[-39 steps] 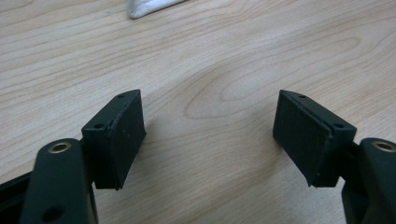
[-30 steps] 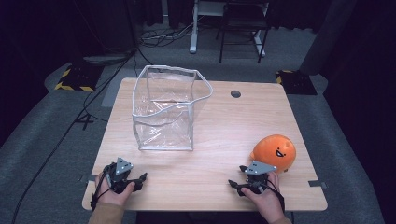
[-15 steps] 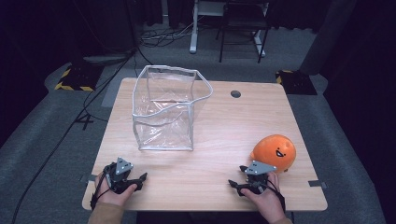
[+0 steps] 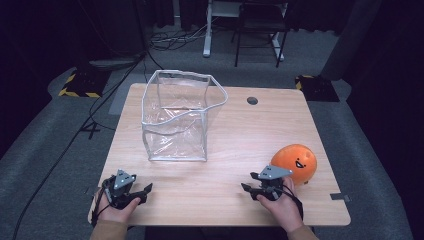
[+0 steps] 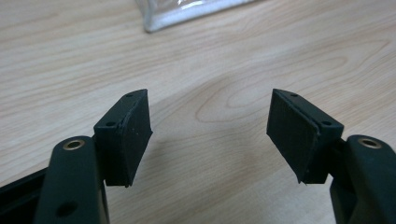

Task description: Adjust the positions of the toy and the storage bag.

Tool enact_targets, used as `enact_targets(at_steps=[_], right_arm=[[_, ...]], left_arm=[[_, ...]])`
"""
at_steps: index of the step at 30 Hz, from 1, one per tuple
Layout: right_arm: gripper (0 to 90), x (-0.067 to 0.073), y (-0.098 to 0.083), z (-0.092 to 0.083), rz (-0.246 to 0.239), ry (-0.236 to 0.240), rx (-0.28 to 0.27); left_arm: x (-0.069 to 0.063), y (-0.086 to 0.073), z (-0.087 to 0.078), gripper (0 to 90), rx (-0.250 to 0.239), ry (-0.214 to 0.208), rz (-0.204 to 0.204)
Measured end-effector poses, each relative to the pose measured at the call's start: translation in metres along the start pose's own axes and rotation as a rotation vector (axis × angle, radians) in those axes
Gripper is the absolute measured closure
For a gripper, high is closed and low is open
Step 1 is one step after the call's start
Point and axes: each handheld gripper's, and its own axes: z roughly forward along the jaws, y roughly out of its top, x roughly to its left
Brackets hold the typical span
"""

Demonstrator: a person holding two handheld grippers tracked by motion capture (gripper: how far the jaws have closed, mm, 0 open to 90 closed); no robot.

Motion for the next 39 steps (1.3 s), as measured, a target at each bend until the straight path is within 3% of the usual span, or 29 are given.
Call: enact_targets(at_steps=[7,12,15,21,29,34,35,37,39], right_arm=[[47.2,-0.002,0.034,0.009,-0.028,0.055,-0.013],[59.1,-0.003,0.06,0.024,-0.046,0.085,-0.032],[64.1,-0.004,0.072,0.035,-0.055,0.104,-0.036],[66.2,-0.009,0.092,0.063,-0.062,0.111,-0.024],[64.0,-0.006,0.105,0.091,-0.065,0.115,-0.013],[75.8,-0.003,0.111,0.107,-0.069,0.13,-0.003],[75.8,-0.003,0.111,0.107,-0.069,0.13,-0.003],[86.3,-0.005,0.111,0.11,-0.063,0.157,0.001],[87.6,-0.004,0.111,0.109,-0.071,0.163,0.003]], left_arm=[[-0.011,-0.007,-0.022,32.7,-0.077,0.029,0.01],[-0.012,-0.019,-0.034,36.3,-0.092,0.041,-0.002],[-0.012,-0.025,-0.039,37.2,-0.079,0.039,-0.017],[-0.013,-0.032,-0.041,39.6,-0.041,0.042,0.005],[-0.015,-0.032,-0.032,36.4,0.016,-0.007,0.046],[-0.02,-0.029,-0.03,36.1,0.014,-0.02,0.069],[-0.02,-0.029,-0.03,36.1,0.014,-0.02,0.069],[-0.02,-0.029,-0.029,36.1,0.015,-0.021,0.071],[-0.02,-0.028,-0.028,36.1,0.012,-0.02,0.069]])
